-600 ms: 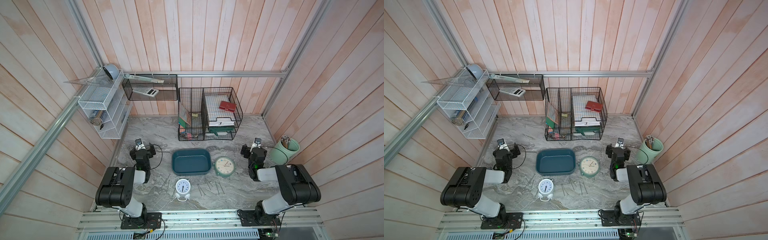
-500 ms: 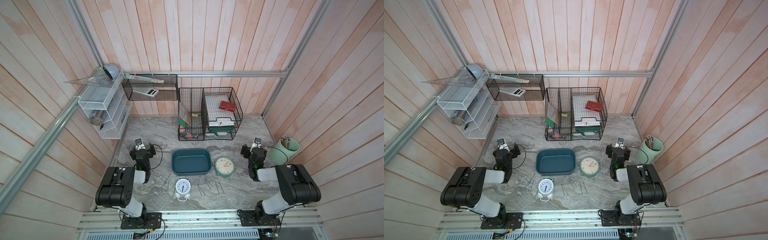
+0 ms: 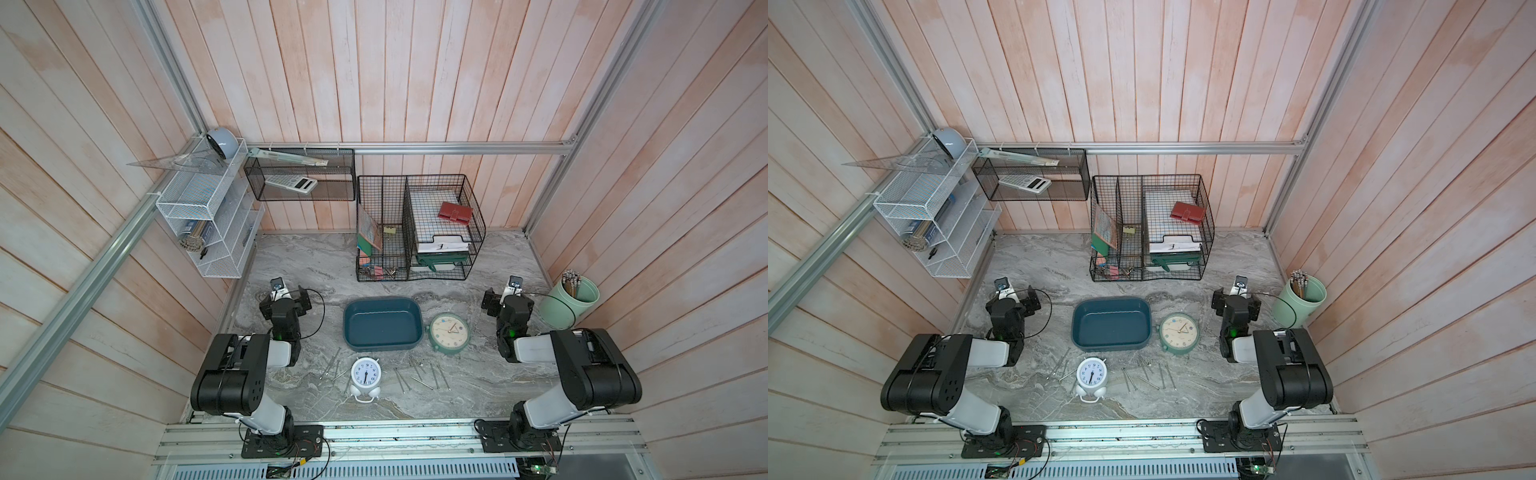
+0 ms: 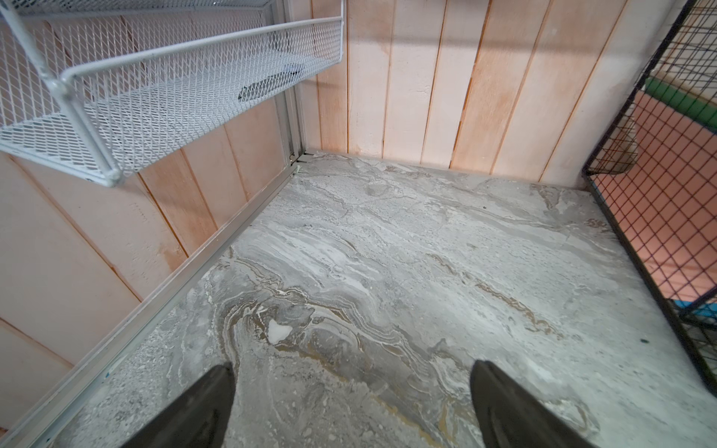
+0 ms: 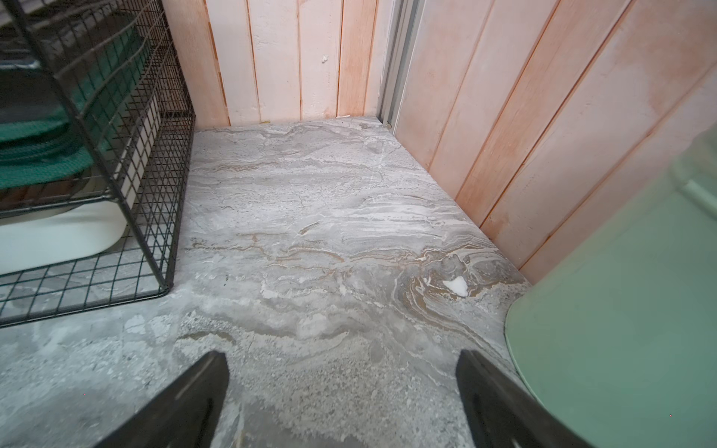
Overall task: Put the nails on the desktop into the storage box
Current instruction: Move the distractor to the center of the board.
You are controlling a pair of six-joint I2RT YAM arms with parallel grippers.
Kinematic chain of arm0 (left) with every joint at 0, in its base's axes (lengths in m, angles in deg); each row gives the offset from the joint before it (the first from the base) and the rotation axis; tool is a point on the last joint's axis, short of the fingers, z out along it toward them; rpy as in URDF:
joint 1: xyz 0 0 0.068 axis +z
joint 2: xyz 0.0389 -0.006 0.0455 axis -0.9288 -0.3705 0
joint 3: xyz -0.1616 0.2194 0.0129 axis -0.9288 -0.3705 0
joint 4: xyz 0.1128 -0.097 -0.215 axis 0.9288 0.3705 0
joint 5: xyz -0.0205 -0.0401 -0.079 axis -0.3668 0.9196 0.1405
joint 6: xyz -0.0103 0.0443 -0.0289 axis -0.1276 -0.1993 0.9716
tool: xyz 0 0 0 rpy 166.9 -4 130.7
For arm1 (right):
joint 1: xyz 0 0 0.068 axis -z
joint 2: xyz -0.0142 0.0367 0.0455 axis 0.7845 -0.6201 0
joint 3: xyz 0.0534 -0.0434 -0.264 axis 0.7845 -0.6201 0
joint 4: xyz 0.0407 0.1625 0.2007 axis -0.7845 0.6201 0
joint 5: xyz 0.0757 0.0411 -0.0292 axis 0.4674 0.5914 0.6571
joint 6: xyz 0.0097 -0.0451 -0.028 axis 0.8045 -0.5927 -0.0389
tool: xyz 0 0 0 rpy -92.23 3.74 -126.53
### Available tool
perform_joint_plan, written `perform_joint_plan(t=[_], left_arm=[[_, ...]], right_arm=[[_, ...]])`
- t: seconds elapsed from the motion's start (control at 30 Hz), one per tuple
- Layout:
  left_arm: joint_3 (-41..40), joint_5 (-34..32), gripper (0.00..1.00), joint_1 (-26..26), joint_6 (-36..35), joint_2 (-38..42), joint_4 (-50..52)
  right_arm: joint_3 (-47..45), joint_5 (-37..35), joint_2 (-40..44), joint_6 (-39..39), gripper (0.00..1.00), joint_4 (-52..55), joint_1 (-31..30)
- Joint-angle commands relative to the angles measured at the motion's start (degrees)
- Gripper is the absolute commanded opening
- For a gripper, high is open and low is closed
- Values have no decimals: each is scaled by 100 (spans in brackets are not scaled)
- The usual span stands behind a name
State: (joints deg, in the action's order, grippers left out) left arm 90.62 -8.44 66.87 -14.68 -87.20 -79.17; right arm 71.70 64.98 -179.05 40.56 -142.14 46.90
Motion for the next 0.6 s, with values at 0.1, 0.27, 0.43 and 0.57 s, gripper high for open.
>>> perform_joint_plan(t=[0.1,0.27,0.43,0.57], left_arm=[[426,-497,100,-148,24,1299,1651],[1328,-1974,100,-854,846,3180,4467],[3262,-1002,100,-1390,2648,3936,8977],[4106,370,100,-2485,3500,3650,11052]], right_arm=[[235,-280,670,-49,98,861,-85],[1273,-987,1940,774,98,3704,-218],[2953,-194,2277,1566,98,7173,-287],[3942,932,2003,1825,98,8885,-296]])
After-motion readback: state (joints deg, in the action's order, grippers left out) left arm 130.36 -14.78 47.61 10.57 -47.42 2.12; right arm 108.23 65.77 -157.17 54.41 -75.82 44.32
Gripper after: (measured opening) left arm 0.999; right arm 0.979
